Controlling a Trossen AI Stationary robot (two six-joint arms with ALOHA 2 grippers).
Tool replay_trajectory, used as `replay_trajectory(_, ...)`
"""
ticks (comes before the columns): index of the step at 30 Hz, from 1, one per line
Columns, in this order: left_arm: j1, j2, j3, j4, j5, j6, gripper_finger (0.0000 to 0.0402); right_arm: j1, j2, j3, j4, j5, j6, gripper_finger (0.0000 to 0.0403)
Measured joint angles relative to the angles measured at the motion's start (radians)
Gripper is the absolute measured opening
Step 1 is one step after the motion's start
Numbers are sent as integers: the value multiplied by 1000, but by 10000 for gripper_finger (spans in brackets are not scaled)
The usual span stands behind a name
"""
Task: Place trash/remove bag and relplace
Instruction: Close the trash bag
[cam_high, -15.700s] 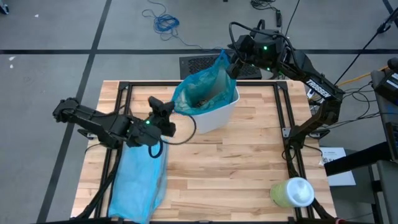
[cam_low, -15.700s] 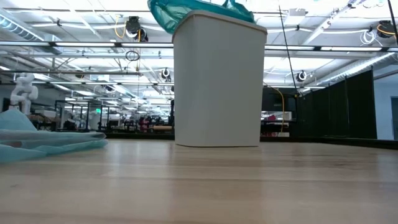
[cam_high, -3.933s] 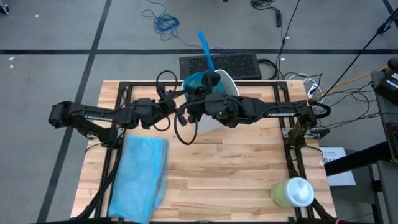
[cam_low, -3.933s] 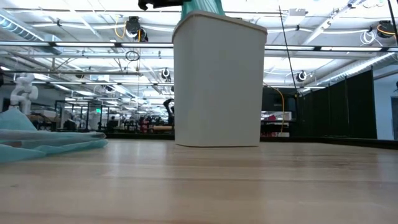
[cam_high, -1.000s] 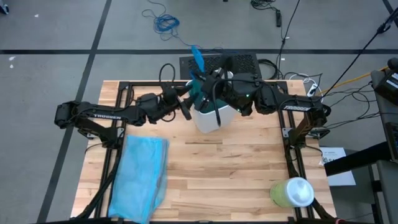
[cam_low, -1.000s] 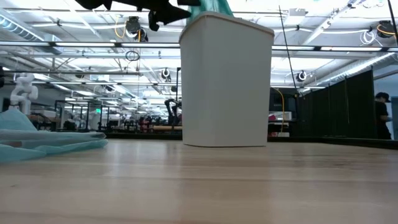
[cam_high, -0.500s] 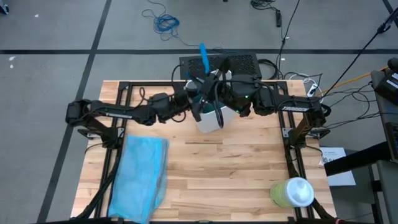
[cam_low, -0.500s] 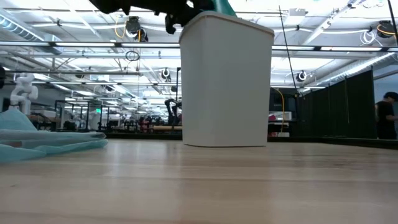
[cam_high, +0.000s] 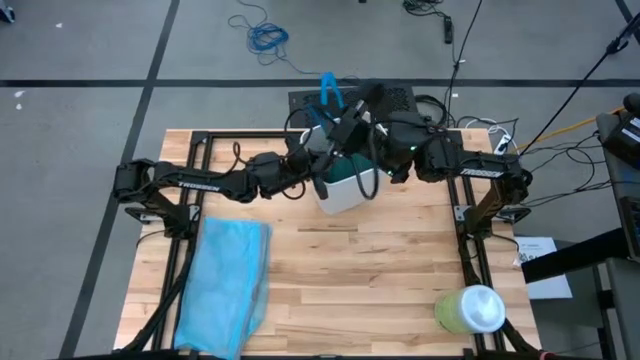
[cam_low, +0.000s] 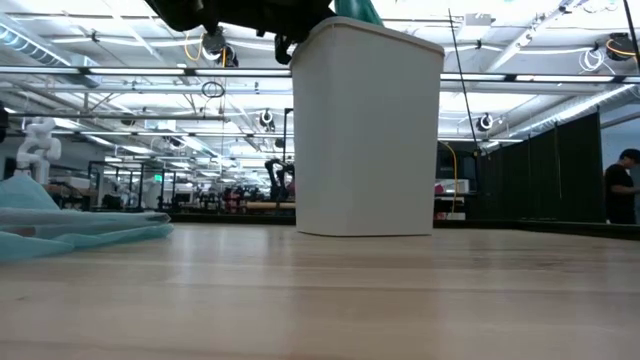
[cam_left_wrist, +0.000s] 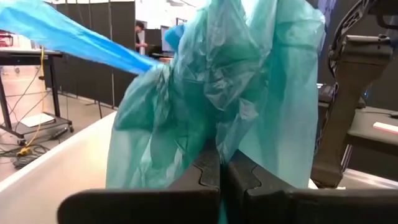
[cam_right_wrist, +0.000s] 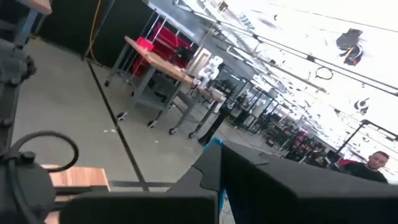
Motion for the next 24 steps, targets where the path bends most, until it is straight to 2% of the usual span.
replay_trajectory(13, -2, 2, -2, -65, 9, 0, 1, -42, -49, -1, 37, -2, -17, 0)
replay_trajectory(18, -2, 2, -3, -64, 19, 43, 0, -68, -54, -1, 7, -6, 4, 0)
replay_trajectory(24, -1, -6, -5, -1, 150, 123, 0, -90, -54, 1, -39, -8, 38, 0)
